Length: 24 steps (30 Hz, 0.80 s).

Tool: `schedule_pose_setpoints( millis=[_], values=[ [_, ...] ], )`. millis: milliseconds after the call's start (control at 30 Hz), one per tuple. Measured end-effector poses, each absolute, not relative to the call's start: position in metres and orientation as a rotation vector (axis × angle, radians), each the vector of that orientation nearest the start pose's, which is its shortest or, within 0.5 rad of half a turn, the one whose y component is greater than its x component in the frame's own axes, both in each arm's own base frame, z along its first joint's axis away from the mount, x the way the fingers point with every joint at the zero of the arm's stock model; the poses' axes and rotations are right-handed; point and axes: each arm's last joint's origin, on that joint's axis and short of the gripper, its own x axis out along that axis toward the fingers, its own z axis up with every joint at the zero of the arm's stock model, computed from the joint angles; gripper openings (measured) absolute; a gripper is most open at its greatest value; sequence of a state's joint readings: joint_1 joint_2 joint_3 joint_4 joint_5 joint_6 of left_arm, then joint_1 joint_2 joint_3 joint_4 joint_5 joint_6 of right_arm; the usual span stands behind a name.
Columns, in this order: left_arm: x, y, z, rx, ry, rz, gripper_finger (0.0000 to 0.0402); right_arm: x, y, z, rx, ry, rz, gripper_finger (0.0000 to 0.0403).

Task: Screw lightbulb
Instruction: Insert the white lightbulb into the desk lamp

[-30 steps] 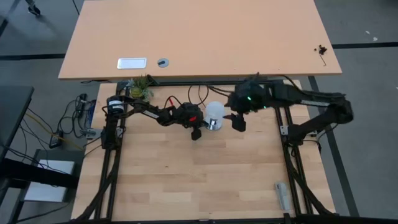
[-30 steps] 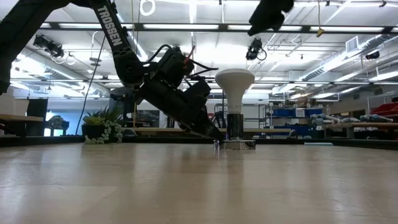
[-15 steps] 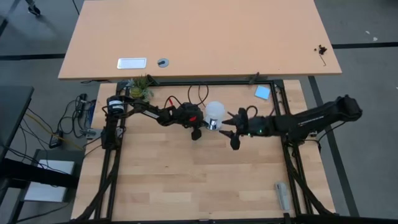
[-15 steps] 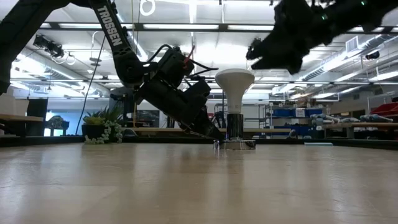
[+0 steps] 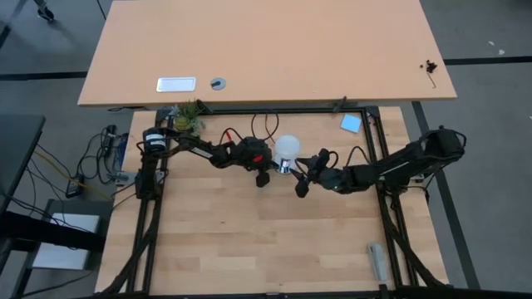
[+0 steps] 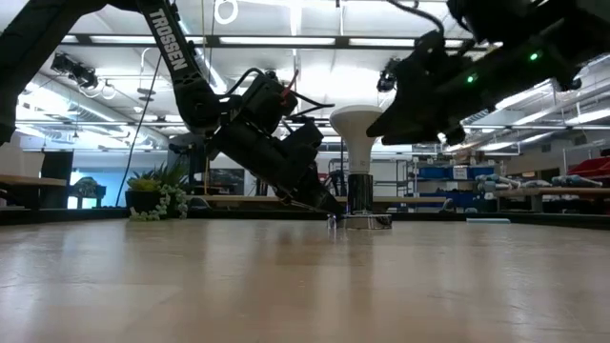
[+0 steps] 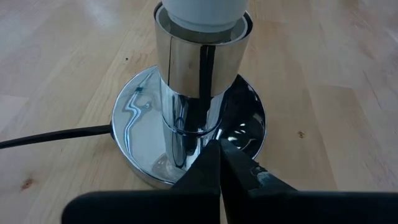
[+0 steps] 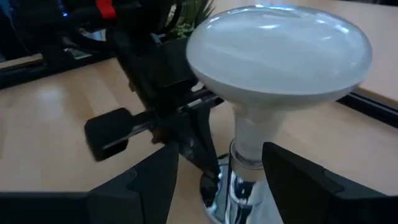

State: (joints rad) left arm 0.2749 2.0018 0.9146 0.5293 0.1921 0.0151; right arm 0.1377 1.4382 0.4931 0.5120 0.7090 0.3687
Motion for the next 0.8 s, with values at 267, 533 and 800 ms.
schedule_pose_setpoints(
  millis=[267, 533, 800],
  values=[
    [0.366, 0.098, 0.103, -0.115, 0.543, 0.077, 0.0001, 0.269, -0.005, 0.147, 0.175, 0.283, -0.708, 0.0242],
    [0.366, 0.098, 0.103, -0.114, 0.544, 0.076, 0.0001, 0.276, -0.017, 0.144, 0.143, 0.231, -0.726, 0.0239],
    [0.366, 0.098, 0.103, -0.113, 0.543, 0.076, 0.0001, 0.276, -0.021, 0.146, 0.142, 0.216, -0.726, 0.0187]
  ],
)
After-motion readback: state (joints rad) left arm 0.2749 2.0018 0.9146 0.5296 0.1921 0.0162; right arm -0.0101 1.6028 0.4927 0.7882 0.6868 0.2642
